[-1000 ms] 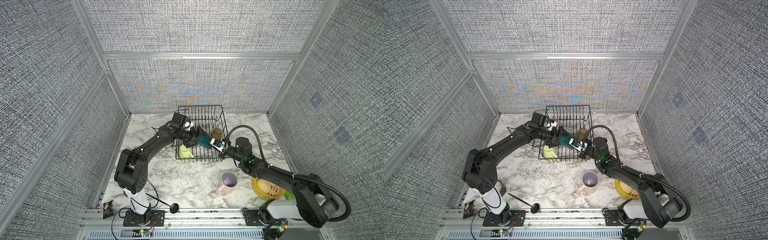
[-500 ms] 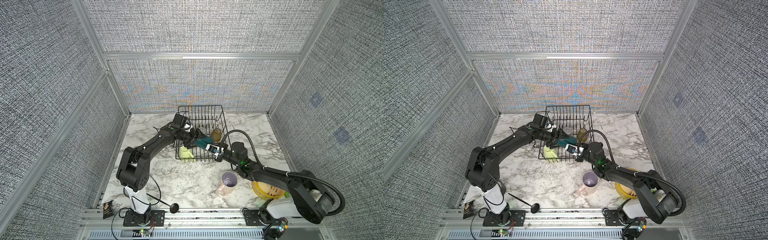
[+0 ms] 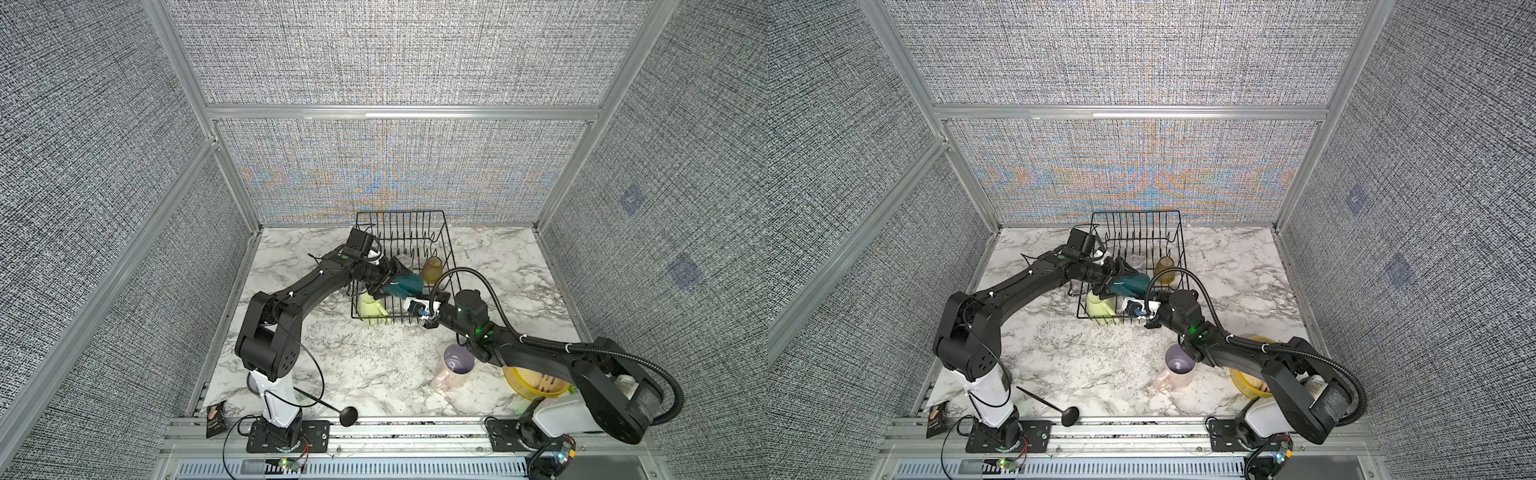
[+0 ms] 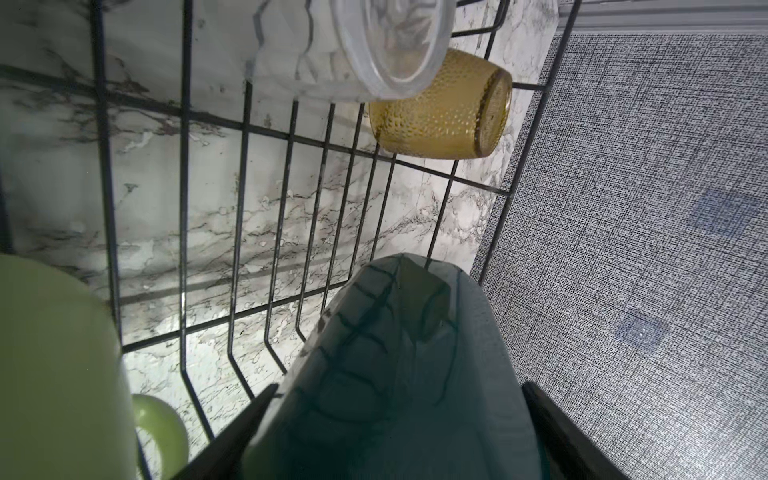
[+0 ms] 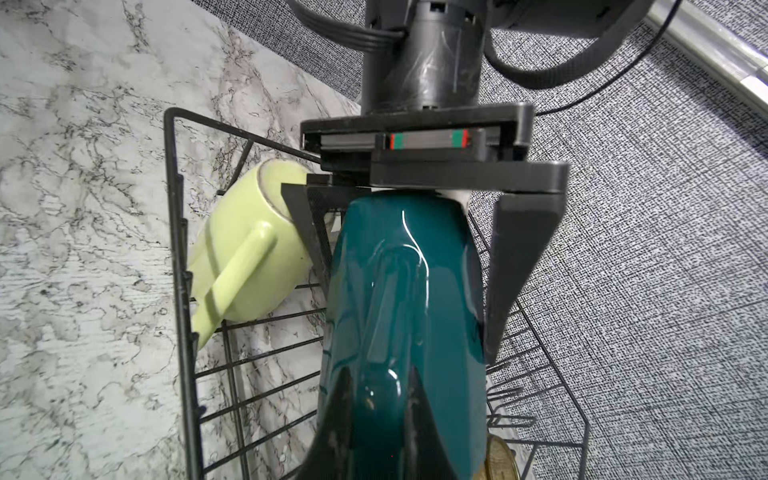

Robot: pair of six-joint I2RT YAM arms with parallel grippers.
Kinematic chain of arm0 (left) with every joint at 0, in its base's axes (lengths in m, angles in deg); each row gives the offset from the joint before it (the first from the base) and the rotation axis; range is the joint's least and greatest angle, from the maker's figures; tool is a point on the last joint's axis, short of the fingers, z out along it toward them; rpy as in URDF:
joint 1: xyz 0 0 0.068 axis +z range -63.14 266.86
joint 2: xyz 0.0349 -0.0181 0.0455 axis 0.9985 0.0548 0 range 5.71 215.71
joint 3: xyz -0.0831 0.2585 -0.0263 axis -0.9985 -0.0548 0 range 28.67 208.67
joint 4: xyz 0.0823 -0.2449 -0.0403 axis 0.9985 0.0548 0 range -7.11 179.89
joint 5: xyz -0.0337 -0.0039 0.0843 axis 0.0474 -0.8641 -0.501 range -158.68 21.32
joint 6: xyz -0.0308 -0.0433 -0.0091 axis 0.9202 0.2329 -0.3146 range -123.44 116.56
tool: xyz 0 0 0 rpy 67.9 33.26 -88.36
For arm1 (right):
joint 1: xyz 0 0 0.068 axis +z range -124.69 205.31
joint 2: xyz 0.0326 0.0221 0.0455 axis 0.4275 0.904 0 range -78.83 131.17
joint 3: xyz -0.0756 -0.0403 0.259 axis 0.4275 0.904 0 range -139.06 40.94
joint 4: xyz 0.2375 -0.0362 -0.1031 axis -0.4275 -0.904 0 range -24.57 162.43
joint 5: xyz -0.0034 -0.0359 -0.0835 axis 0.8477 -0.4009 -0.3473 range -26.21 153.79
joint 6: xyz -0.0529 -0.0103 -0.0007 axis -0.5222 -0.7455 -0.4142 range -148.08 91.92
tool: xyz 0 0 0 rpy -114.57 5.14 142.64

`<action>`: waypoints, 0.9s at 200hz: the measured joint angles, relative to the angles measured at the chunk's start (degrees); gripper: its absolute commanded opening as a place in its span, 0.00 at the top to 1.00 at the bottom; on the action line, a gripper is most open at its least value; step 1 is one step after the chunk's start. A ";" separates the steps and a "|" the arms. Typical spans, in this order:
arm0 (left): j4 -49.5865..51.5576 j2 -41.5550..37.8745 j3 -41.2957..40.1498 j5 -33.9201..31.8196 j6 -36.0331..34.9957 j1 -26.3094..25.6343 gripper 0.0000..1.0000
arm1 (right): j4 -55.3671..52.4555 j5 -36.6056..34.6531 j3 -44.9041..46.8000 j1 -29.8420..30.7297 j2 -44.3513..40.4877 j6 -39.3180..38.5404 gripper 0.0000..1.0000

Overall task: Load cups into a dish rack
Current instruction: Turn over the cup at the dish rack.

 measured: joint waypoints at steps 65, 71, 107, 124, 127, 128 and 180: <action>1.18 -0.20 1.11 -0.66 -2.71 0.00 0.46 | 0.63 -1.36 0.35 0.09 -0.15 1.86 0.80; 1.73 -0.20 1.51 -0.90 -3.23 -0.02 0.46 | 0.79 -0.94 0.35 0.09 -0.15 1.68 0.79; 7.50 -0.17 4.00 -3.26 -6.25 -0.31 0.53 | 0.35 1.77 0.81 0.31 -0.90 -0.74 0.74; 9.62 0.09 5.16 -4.87 -7.74 -0.33 0.60 | -1.33 3.45 1.11 0.13 -2.64 -1.22 0.72; 9.88 0.15 5.29 -5.14 -7.87 -0.31 0.60 | -1.51 3.76 1.16 0.00 -2.89 -1.22 0.72; 9.97 0.20 5.38 -5.25 -7.96 -0.31 0.60 | -1.57 3.93 1.18 -0.07 -3.02 -1.20 0.72; 14.25 2.27 9.77 -9.75 -11.32 -0.68 0.61 | -5.29 6.49 3.69 -1.55 -7.28 -0.85 0.62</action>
